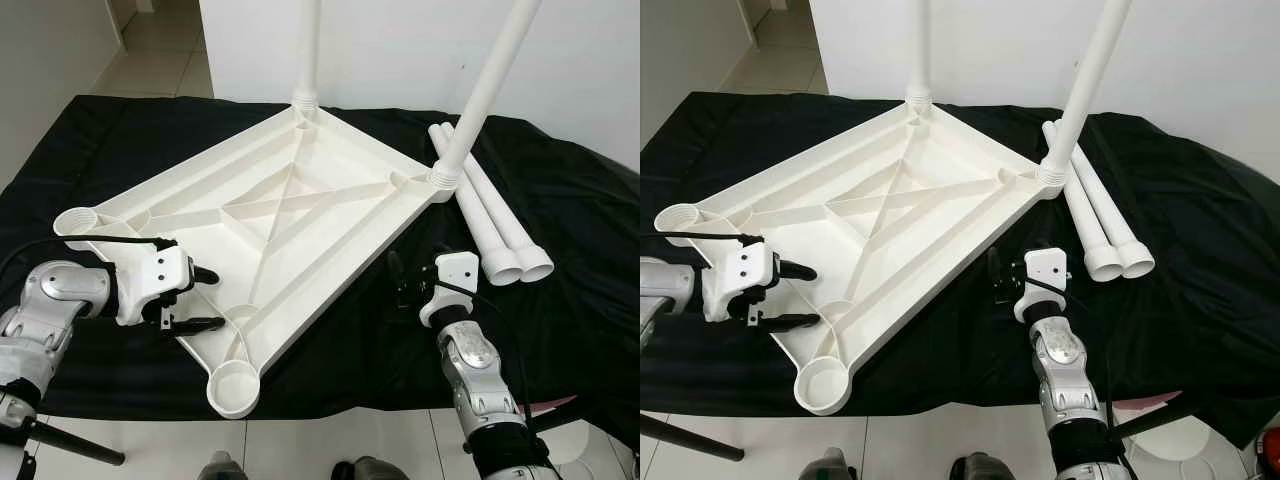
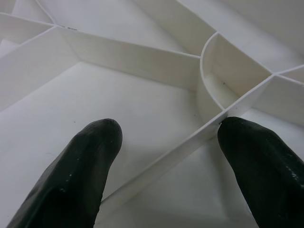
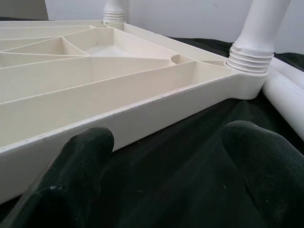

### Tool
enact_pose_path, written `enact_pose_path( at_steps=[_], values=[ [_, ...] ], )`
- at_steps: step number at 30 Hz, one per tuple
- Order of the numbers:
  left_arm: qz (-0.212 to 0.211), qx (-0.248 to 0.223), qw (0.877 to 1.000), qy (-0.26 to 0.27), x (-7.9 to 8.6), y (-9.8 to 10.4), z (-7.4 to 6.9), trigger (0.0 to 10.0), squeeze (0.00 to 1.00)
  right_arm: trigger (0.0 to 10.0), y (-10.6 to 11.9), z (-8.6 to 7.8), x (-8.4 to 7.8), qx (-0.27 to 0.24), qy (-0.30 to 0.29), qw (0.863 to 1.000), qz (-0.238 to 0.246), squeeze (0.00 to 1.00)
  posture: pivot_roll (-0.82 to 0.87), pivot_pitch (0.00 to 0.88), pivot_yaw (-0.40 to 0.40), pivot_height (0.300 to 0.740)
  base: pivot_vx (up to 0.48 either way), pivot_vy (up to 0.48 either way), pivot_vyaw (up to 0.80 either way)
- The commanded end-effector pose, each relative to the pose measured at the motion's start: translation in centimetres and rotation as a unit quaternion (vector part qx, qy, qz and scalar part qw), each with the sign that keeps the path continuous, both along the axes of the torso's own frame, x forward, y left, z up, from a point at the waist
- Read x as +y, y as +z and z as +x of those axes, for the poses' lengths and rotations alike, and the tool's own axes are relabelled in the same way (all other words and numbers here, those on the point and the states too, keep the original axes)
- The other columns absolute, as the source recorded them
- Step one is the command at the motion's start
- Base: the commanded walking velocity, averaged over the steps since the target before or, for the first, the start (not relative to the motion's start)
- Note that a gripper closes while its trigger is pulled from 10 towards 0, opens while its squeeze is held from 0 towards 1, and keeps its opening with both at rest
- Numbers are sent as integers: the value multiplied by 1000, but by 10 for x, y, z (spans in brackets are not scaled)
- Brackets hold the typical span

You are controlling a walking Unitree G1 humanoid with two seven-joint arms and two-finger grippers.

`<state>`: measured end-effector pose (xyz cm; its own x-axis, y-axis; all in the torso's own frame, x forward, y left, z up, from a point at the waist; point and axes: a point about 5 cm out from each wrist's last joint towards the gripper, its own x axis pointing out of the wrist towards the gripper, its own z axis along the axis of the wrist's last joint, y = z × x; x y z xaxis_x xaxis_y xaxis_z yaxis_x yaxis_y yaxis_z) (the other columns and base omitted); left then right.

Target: Building children table

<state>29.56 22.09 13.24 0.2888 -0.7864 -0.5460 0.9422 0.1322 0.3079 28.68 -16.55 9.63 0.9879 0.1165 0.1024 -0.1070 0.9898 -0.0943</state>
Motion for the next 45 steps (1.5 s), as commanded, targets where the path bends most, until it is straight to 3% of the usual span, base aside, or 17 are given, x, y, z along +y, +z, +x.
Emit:
enact_pose_path(
  at_steps=[1, 2, 3, 4, 5, 6, 7, 26, 34, 36, 38, 40, 41, 42, 43, 44, 45],
  values=[
    [23, 79, 994, -76, -1, -10, -12, 8431, 0, 10000, -1, -2, -1, 0, -5, 1000, -4, 0, 93, 7, -12, 740, 0, 0, 0],
    [25, 87, 993, -79, -1, -11, -13, 8431, 0, 10000, -1, -2, -1, 0, -5, 1000, -4, 0, 93, 7, -12, 740, 0, 0, 0],
    [31, 98, 991, -86, 0, -14, -16, 4549, 0, 10000, -1, -2, 0, 0, -5, 1000, -4, 0, 93, 12, -7, 740, 0, 0, 0],
    [36, 105, 990, -92, 1, -15, -18, 4353, 0, 10000, -1, -2, 0, 0, -5, 1000, -4, 0, 92, 13, -7, 740, 0, 0, 0],
    [38, 116, 988, -95, 1, -17, -19, 3490, 0, 10000, -1, -2, 0, 0, -5, 1000, -4, 0, 92, 15, -7, 740, 0, 0, 0],
    [38, 116, 988, -95, 1, -17, -19, 3490, 0, 10000, -1, -2, 0, 0, -5, 1000, -4, 0, 92, 15, -7, 740, 0, 0, 0],
    [38, 121, 987, -98, 2, -17, -20, 0, 0, 10000, 0, -1, 0, 0, -5, 1000, -4, 0, 92, 16, -7, 740, 0, 0, 0],
    [31, 143, 981, -126, -9, -26, -27, 0, 0, 10000, 2, -1, 0, -2, -9, 1000, -4, 0, 78, 31, 1, 740, 0, 0, 0],
    [-39, 124, 988, -86, -27, -30, -25, 0, 0, 10000, 1, -3, -2, -2, -21, 1000, -1, 0, 70, 45, 4, 740, 0, 0, 0],
    [-62, 113, 989, -75, -33, -28, -24, 0, 0, 10000, 1, -3, -2, -2, -23, 1000, -1, 0, 70, 44, 2, 740, 0, 0, 0],
    [-85, 68, 992, -64, -46, -24, -20, 0, 0, 10000, 1, -3, -2, -2, -23, 1000, 0, 0, 74, 45, -3, 740, 0, 0, 0],
    [-85, 68, 992, -64, -46, -24, -20, 0, 0, 10000, 1, -3, -2, -2, -23, 1000, 0, 0, 74, 45, -3, 740, 0, 0, 0],
    [-109, 32, 992, -47, -59, -21, -16, 2392, 0, 10000, 2, -2, -2, -1, -23, 1000, 1, 0, 78, 45, -10, 740, 0, 0, 0],
    [-109, 32, 992, -47, -59, -21, -16, 2392, 0, 10000, 2, -2, -2, -1, -23, 1000, 1, 0, 78, 45, -10, 740, 0, 0, 0],
    [-123, 16, 991, -43, -69, -20, -16, 10000, 0, 10000, 2, -1, -1, -1, -23, 1000, 2, 0, 80, 45, -17, 740, 0, 0, 0],
    [-151, 4, 988, -44, -85, -16, -18, 10000, 0, 10000, 3, 1, 0, -2, -22, 1000, 2, 0, 79, 45, -20, 740, 0, 0, 0],
    [-159, 3, 986, -47, -89, -15, -19, 10000, 0, 10000, 3, 2, 1, -2, -21, 1000, 2, 0, 79, 45, -20, 740, 0, 0, 0]
  ],
)
